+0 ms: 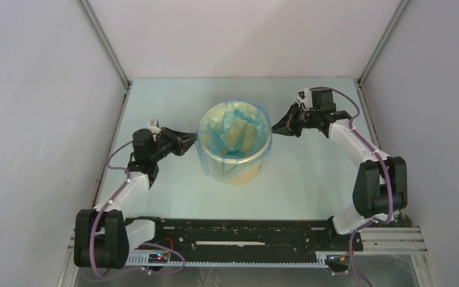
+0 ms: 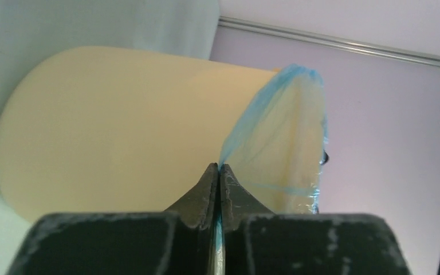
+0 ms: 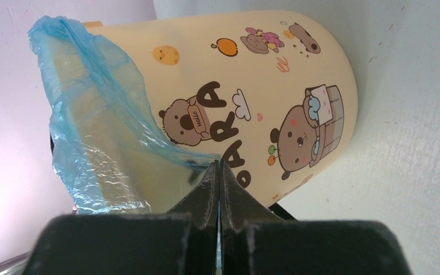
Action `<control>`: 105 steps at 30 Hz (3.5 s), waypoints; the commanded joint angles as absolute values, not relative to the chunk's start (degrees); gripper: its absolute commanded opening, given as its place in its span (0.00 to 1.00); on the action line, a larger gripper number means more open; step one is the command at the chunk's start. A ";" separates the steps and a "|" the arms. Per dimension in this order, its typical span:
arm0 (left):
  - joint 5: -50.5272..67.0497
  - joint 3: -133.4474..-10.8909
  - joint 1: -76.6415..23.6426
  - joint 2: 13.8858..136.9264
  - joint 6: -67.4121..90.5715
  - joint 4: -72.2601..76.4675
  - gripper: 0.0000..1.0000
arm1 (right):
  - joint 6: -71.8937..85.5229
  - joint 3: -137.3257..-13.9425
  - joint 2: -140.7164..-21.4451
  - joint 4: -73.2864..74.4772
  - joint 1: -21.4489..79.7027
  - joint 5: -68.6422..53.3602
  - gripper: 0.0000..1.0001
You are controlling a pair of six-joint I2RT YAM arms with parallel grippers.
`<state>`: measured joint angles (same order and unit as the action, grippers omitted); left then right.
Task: Put the trash bags into the trash bin
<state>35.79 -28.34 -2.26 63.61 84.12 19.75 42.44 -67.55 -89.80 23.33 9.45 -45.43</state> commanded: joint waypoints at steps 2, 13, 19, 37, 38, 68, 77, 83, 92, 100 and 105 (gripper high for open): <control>33.99 -30.81 -2.37 66.09 73.51 8.25 0.00 | 39.14 -68.10 -90.96 25.61 10.57 -39.50 0.00; 34.12 -37.50 -2.80 71.76 61.09 -3.65 0.00 | 35.82 -68.09 -94.71 25.07 11.78 -37.05 0.00; 33.08 -39.17 -3.91 74.57 57.31 -5.94 0.00 | 32.12 -70.14 -97.24 27.69 12.31 -35.37 0.00; 32.54 -45.77 -5.21 72.30 48.87 -17.93 0.19 | 18.16 -95.43 -86.19 62.07 5.43 -25.70 0.65; 32.83 -45.46 -5.39 72.55 48.87 -17.93 0.19 | 17.09 -98.69 -86.50 63.68 5.75 -25.98 0.66; 35.92 -43.91 -7.04 77.00 52.46 -13.91 0.22 | 14.08 -88.25 -106.82 32.12 47.39 9.28 0.81; 37.08 -44.11 -7.11 79.64 53.87 -11.37 0.18 | 18.68 -81.49 -110.02 22.08 47.14 6.55 0.80; 37.24 -44.79 -7.73 80.42 53.84 -11.06 0.15 | 16.55 -81.78 -113.12 20.96 46.90 3.69 0.79; 35.79 -45.15 -7.82 79.48 51.96 -12.04 0.12 | 19.70 -90.20 -102.89 34.74 45.02 2.07 0.81; 36.09 -45.15 -7.82 80.18 51.09 -11.79 0.10 | 22.11 -91.29 -98.02 38.75 45.26 -0.59 0.82; 36.36 -45.52 -7.82 80.94 51.32 -11.37 0.10 | 21.83 -91.41 -97.95 37.60 45.14 -1.09 0.77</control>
<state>35.07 -44.69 -7.38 80.36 52.45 -12.56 20.60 -90.91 -97.84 36.42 45.45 0.23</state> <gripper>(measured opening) 0.102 0.801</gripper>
